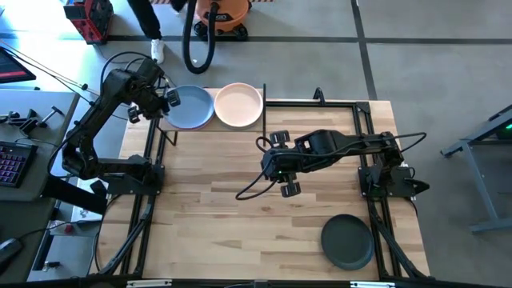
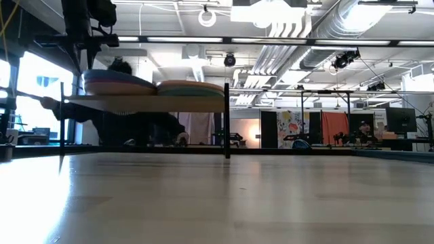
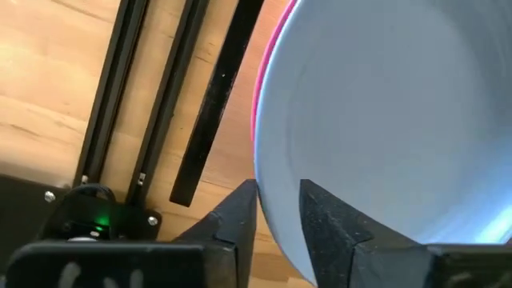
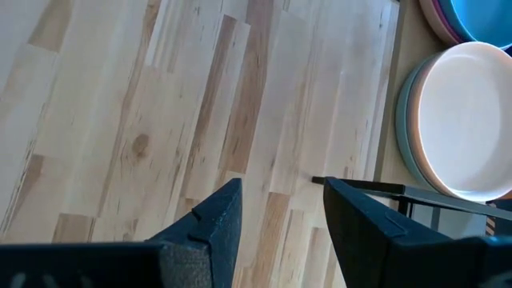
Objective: Place and stack plates onto a shelf
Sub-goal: Stack the blue plate on top of the pink plate on the shelf, then stack the black plate on top of the blue plate on the shelf
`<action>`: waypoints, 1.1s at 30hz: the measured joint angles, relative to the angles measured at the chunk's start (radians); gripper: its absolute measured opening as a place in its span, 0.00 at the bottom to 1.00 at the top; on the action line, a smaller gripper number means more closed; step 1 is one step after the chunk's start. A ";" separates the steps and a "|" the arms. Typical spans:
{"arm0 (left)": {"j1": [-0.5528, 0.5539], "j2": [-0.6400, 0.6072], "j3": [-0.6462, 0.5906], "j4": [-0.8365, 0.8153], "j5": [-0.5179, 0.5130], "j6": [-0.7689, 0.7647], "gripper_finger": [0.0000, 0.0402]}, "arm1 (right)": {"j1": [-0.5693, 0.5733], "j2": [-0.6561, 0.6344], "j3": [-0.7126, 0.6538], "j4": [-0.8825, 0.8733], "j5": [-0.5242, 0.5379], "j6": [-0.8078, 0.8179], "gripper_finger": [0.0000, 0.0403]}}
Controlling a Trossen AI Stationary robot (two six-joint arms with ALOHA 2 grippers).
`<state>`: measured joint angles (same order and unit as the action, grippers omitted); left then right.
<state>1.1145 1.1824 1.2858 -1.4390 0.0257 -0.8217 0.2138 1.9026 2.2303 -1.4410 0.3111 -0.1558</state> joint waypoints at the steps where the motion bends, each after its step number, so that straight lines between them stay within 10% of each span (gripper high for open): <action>1: 0.000 0.000 0.000 -0.002 0.002 -0.012 0.23 | 0.000 0.000 0.000 0.000 0.000 0.000 0.38; 13: 0.013 -0.008 0.000 -0.012 0.149 0.040 0.27 | 0.000 0.000 0.000 -0.010 -0.001 0.042 0.38; 33: -0.119 -0.237 0.000 -0.024 0.140 0.352 0.26 | 0.017 0.001 -0.164 -0.126 -0.097 0.616 0.38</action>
<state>0.9951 0.9451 1.2861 -1.4632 0.1661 -0.4695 0.2306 1.9040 2.0665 -1.5667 0.2143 0.4600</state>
